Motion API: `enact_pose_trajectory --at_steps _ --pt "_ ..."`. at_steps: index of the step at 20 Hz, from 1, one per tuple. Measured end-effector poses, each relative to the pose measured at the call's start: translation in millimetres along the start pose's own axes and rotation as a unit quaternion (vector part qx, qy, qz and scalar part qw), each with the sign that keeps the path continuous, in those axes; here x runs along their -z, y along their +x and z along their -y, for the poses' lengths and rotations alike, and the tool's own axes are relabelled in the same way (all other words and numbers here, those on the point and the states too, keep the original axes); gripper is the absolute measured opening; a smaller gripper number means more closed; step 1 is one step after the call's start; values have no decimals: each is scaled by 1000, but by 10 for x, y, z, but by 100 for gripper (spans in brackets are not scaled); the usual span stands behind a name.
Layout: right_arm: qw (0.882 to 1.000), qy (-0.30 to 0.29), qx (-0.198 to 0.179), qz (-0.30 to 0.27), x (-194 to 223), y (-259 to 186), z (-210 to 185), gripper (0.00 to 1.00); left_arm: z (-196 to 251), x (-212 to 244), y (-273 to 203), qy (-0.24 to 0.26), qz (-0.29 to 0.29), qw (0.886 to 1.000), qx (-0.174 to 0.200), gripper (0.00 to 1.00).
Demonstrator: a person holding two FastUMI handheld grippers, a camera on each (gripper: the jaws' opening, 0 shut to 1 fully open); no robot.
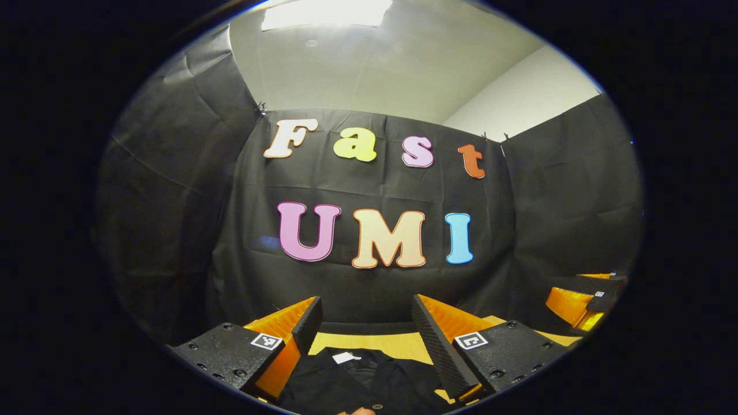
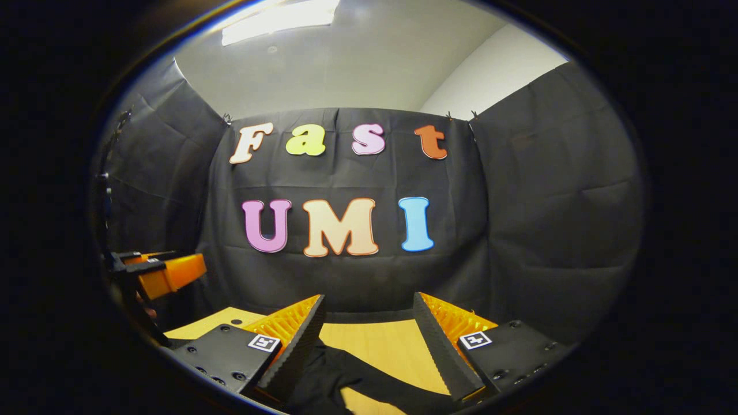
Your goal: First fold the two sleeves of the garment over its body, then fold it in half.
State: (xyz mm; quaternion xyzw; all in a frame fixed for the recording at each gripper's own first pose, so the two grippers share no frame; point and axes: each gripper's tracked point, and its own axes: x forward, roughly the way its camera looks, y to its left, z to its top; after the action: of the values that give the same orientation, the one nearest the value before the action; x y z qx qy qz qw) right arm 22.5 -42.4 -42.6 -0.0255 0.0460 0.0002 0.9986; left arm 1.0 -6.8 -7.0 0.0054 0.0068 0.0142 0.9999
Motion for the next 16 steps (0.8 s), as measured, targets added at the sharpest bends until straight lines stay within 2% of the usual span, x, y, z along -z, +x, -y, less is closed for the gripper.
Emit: enact_pose_trajectory --at_steps 9,16 --pt "996 -23 33 -73 648 119 878 96 346 68 -15 13 -6 1000 -9 92" --pt "984 -40 33 -169 1483 110 1456 97 696 179 28 16 -14 1000 -17 92"
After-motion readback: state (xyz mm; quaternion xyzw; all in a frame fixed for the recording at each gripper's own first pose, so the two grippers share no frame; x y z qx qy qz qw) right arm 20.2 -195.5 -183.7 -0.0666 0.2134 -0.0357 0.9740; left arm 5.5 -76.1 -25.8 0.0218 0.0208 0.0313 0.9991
